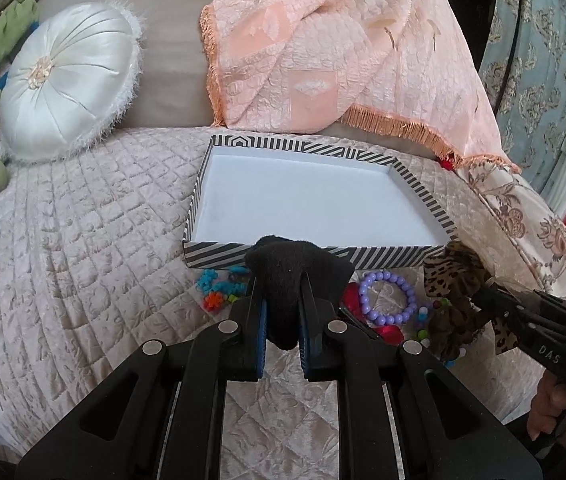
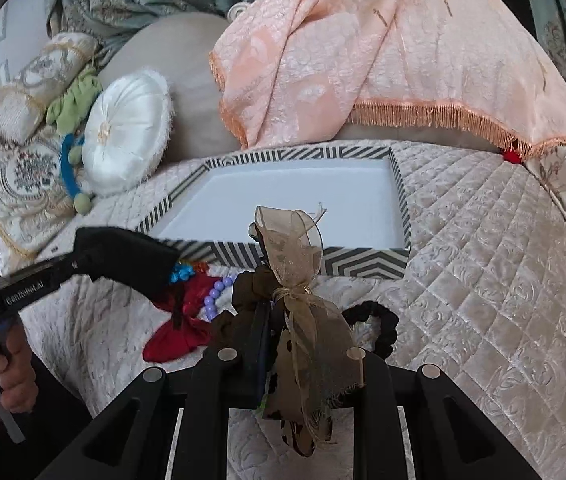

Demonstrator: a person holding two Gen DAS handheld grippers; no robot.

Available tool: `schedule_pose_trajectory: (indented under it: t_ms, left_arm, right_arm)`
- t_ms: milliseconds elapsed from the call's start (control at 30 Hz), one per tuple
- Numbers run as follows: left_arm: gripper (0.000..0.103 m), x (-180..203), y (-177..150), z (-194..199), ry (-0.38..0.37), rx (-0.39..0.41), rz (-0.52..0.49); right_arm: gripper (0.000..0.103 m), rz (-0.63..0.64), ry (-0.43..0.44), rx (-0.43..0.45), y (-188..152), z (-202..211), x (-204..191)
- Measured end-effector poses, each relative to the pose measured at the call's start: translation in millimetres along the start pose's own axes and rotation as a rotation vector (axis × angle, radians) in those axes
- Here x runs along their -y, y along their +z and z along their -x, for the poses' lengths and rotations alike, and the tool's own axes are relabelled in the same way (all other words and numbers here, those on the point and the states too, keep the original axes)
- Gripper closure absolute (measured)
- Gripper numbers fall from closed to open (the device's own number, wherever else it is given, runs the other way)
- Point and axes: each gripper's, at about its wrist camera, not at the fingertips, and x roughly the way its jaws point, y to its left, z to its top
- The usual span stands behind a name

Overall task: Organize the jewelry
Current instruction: 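Carry the black pouch into the striped tray and release with left while right carries the brown bow in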

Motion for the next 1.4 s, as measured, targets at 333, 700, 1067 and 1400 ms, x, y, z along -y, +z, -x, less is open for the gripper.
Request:
schedule_pose_trajectory:
  t_ms: [333,700,1067,1400]
  left_arm:
    - [0.092,-1.1,-1.1,-0.8,0.013,-0.003,0.005]
    - [0.092,-0.9,34.0,0.5,-0.014,0.024,-0.012]
    - [0.092,-6.6,94.8,-75.6,-0.03,-0.015,-0.02]
    - [0.067,-16.5,74.8,-123.5,0.082,-0.103,0.018]
  right_arm:
    - [0.085,0.033,-0.037,-0.033,-2.9,-4.0,-3.5]
    - [0.085,0.022,-0.019,-0.001,29.0,-1.7,-0.6]
    - [0.085,-0.131,-0.015,0.076,85.7,-47.0,37.2]
    - [0.085,-0.247,-0.075,-0.127,82.3,-114.3,47.6]
